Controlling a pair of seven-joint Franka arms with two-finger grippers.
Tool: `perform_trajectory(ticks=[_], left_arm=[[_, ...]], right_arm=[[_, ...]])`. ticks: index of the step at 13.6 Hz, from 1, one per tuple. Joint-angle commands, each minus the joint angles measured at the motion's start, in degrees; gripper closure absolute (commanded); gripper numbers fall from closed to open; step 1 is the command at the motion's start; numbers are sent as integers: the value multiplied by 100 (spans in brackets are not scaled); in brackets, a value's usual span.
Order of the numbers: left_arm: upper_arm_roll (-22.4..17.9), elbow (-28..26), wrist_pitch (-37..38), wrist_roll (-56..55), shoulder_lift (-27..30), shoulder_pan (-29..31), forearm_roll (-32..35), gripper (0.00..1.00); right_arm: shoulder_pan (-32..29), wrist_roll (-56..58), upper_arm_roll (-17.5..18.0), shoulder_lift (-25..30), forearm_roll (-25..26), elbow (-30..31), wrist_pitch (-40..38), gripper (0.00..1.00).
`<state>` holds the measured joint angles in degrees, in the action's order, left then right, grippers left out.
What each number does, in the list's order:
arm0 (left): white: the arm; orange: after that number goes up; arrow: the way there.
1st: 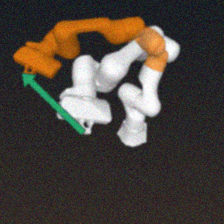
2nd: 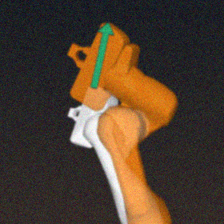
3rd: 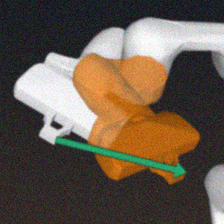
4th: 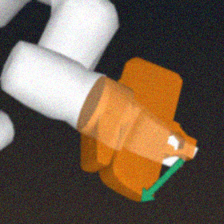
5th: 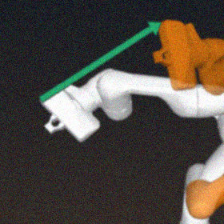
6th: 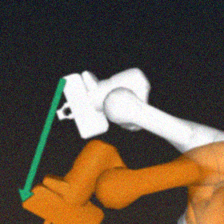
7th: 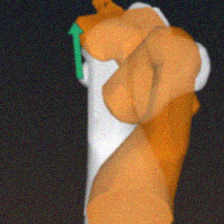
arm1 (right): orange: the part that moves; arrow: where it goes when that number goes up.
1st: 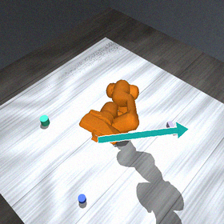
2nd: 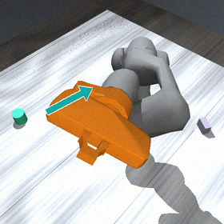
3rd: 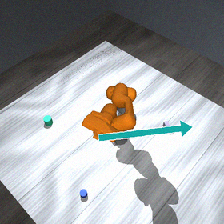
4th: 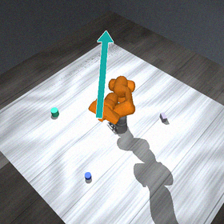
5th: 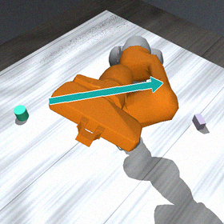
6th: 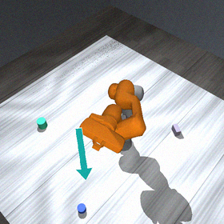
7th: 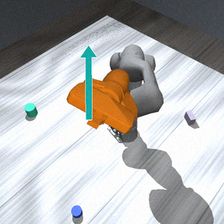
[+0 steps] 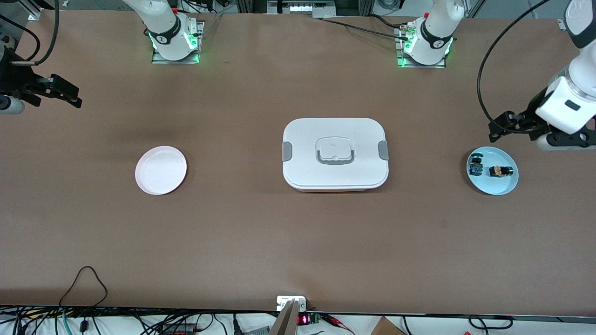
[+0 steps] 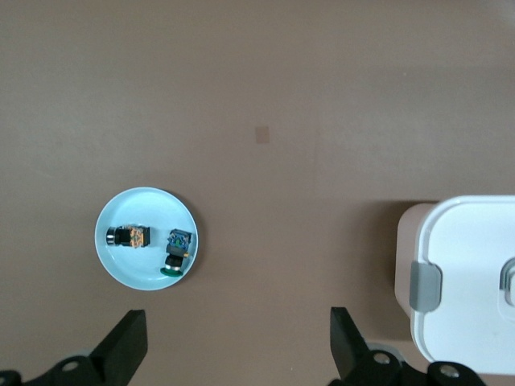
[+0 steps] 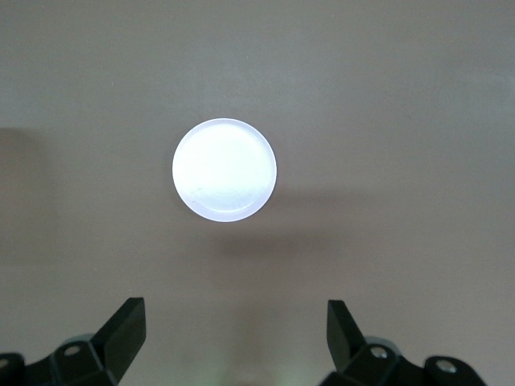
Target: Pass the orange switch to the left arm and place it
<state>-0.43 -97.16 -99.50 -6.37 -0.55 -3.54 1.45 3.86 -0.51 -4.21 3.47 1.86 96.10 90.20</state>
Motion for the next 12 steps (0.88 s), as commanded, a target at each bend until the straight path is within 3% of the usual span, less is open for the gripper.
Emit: perform_trajectory(ticks=[1, 12], left_arm=[[-116, -303, -114, 48, 178, -59, -57, 0], [-107, -277, 168, 224, 169, -33, -74, 0]], right_arm=[[-8, 87, 16, 23, -45, -91, -161, 0], [10, 87, 25, 23, -36, -135, -170, 0]])
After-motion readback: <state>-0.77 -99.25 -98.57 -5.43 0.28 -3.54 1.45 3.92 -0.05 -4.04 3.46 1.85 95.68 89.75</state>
